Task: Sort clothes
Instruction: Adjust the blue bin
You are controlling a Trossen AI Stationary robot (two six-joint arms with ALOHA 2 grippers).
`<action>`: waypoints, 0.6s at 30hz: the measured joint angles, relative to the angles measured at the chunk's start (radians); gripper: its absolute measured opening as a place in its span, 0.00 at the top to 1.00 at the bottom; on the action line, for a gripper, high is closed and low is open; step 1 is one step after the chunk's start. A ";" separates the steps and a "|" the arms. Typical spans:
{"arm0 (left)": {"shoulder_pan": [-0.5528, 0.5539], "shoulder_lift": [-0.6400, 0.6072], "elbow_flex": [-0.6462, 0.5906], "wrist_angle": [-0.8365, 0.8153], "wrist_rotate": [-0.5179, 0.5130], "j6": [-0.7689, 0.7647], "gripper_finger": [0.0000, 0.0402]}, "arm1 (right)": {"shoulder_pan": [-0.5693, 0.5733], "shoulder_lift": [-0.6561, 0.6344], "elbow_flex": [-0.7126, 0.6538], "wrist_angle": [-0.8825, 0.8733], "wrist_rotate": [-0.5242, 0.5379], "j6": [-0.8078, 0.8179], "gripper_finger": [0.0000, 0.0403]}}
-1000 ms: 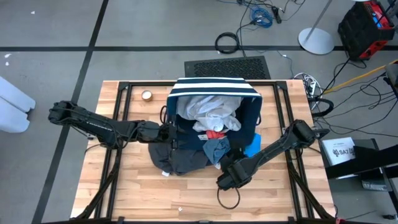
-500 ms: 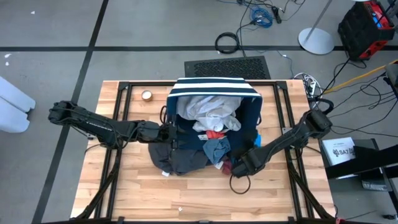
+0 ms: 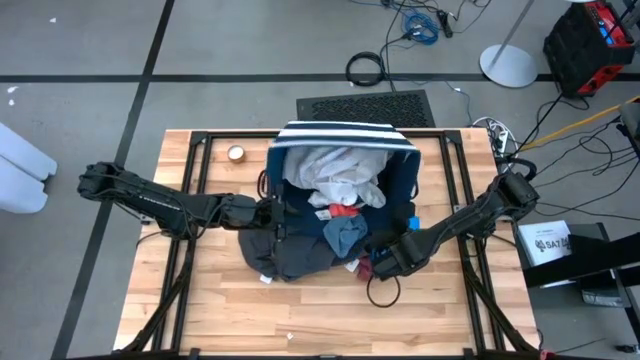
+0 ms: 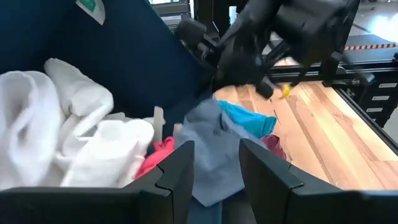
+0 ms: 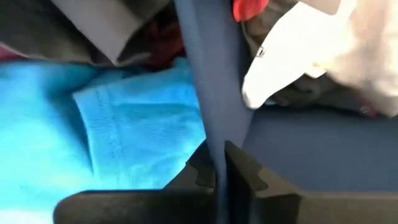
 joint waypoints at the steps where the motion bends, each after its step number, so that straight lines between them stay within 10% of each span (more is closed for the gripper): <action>1: 0.000 0.000 0.000 0.000 0.000 0.000 0.66 | 0.000 0.000 0.034 -0.028 -0.010 -0.009 0.99; 9: 0.000 0.000 0.000 0.001 0.000 0.001 0.66 | -0.024 -0.009 0.342 -0.283 -0.032 -0.113 1.00; 18: -0.001 0.000 0.000 0.056 0.000 0.004 0.66 | -0.220 -0.131 0.381 -0.216 -0.172 -0.338 1.00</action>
